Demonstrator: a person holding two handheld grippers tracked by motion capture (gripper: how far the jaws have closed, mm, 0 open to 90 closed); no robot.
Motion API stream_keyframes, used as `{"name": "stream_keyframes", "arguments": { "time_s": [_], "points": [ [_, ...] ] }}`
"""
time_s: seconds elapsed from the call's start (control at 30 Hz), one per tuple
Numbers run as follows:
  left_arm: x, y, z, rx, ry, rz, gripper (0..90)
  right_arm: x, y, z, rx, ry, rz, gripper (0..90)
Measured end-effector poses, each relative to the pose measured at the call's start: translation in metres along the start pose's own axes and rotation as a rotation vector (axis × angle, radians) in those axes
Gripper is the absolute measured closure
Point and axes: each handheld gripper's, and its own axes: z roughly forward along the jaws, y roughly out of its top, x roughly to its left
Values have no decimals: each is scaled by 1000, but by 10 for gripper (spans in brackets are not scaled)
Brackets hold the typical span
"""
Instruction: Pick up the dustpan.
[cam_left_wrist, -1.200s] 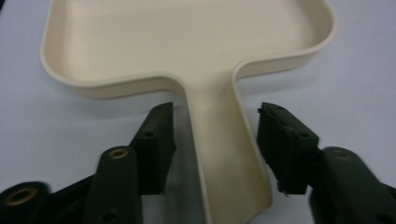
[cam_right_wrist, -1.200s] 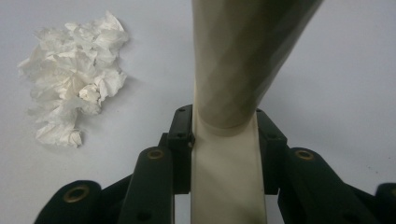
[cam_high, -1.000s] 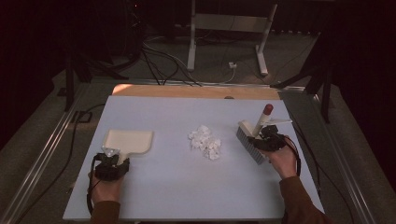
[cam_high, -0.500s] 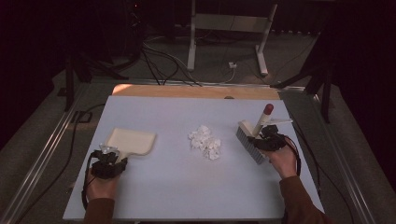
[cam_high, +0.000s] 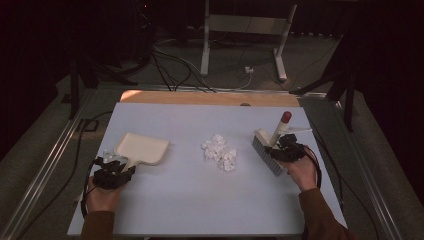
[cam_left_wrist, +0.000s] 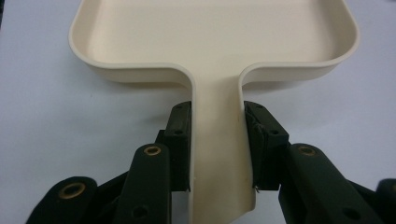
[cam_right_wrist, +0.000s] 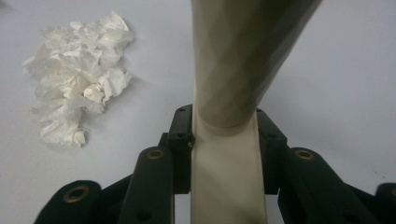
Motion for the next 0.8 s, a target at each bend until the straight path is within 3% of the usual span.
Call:
{"name": "stream_keyframes", "arguments": {
  "time_s": [0.53,0.8],
  "points": [
    [6,13,-12,-23,-61,93,665,-3,0,0,-3,3,16,670],
    [2,23,-16,-35,-82,150,665,-4,-1,0,-5,8,27,670]
  ]
}}
